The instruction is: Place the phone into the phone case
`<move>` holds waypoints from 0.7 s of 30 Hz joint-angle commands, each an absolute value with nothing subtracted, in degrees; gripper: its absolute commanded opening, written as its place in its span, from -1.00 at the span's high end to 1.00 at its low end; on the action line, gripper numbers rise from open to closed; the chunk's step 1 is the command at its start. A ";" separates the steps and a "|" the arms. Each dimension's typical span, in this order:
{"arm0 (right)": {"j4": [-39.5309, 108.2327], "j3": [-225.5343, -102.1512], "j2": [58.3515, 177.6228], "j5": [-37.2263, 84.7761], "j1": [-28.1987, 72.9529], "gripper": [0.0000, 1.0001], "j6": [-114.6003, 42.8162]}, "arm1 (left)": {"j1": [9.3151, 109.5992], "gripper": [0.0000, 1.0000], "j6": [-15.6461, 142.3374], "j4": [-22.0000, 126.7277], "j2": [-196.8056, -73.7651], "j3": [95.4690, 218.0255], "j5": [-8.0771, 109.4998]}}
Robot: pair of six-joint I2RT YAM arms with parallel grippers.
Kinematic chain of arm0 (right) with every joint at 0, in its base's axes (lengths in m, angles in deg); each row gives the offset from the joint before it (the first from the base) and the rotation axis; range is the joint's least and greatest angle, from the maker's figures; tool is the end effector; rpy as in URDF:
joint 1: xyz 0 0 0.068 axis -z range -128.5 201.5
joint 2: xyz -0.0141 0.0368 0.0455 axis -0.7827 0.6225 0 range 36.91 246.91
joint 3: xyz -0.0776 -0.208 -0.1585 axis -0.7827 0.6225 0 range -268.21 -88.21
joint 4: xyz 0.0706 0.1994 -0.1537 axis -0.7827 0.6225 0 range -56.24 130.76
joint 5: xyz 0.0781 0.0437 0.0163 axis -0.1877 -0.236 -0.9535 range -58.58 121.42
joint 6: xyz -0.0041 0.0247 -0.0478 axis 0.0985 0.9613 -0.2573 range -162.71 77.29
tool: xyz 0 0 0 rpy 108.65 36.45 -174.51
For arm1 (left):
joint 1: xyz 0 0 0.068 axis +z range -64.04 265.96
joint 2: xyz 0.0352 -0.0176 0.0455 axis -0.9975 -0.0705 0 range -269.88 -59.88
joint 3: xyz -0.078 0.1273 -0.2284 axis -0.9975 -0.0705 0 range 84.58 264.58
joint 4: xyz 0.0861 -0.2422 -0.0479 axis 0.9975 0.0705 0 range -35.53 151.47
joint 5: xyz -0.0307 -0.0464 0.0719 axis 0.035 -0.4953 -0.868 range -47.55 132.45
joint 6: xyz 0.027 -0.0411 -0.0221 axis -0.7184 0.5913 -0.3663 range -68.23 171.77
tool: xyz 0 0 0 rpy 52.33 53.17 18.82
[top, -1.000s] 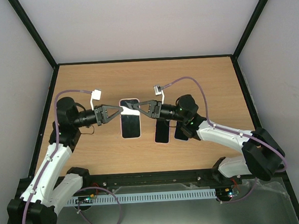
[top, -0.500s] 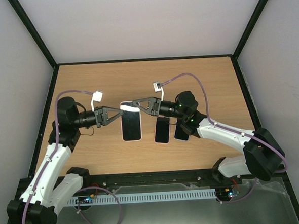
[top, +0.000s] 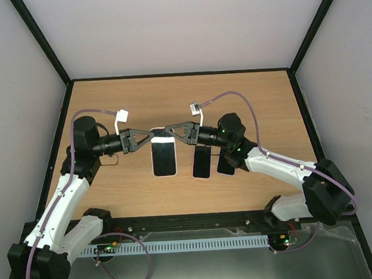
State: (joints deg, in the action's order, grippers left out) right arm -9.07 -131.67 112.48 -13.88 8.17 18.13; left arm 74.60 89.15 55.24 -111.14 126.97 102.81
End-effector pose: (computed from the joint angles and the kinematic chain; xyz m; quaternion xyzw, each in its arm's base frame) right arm 0.1942 0.2183 0.3082 -0.2035 0.6270 0.7116 0.2429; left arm 0.1865 -0.0691 0.3256 0.1673 0.7165 -0.5800 0.3496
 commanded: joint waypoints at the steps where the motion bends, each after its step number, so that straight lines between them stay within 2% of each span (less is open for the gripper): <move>1: -11.91 -132.57 112.63 -15.50 8.17 0.96 18.48 | 74.54 0.67 87.49 56.63 -110.94 128.24 98.63; 3: -11.57 -132.72 113.18 -15.88 8.19 0.96 18.36 | 74.53 0.91 86.90 56.98 -110.77 128.29 97.17; 4: -11.18 -132.83 113.46 -15.94 8.17 0.96 18.27 | 74.53 0.95 86.21 57.75 -110.87 128.58 96.32; 14: -4.60 -134.99 113.99 -11.23 8.11 0.96 15.24 | 74.54 0.92 81.68 67.34 -112.34 132.48 88.28; 15: -5.03 -134.97 114.03 -10.63 8.09 0.96 15.74 | 74.55 0.81 82.08 67.72 -112.38 132.69 88.29; 18: -6.17 -134.71 114.01 -7.98 8.13 0.96 18.45 | 74.53 0.19 83.87 68.14 -112.72 132.75 89.64; 21: -6.47 -134.82 114.05 -5.11 8.58 0.96 21.36 | 74.54 -0.15 84.02 69.24 -112.61 132.19 91.01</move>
